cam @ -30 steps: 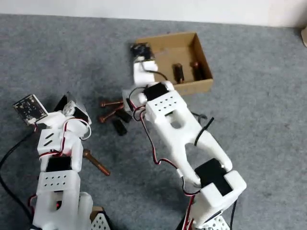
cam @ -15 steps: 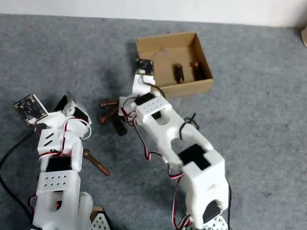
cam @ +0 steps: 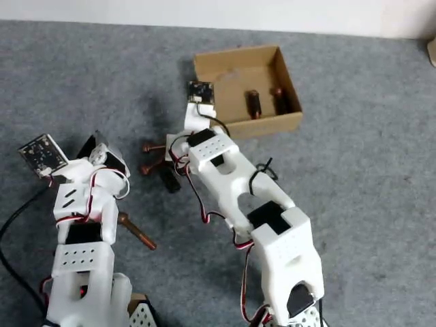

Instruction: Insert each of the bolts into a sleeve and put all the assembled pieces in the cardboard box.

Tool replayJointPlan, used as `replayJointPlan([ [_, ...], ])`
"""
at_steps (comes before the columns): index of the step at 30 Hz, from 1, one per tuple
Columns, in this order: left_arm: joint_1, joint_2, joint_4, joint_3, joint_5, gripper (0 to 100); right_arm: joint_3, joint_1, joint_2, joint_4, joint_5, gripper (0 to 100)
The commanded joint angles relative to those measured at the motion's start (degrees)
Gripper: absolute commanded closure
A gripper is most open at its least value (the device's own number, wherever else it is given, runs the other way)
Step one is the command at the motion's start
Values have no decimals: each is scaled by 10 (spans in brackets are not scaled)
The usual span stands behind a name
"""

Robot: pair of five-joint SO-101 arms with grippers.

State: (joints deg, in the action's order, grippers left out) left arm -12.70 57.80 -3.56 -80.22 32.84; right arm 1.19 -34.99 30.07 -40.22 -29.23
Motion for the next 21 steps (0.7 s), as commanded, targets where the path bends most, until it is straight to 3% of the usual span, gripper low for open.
replayJointPlan([
  [1, 7, 0, 13, 33, -3, 992, 15, 11, 3, 13, -3, 671],
  [9, 7, 0, 13, 33, -3, 992, 14, 12, 5, 12, -4, 676],
  [16, 7, 0, 13, 33, -3, 992, -7, 22, 5, 15, -4, 960],
  [21, 7, 0, 13, 33, -3, 992, -11, 34, 5, 15, -4, 993],
])
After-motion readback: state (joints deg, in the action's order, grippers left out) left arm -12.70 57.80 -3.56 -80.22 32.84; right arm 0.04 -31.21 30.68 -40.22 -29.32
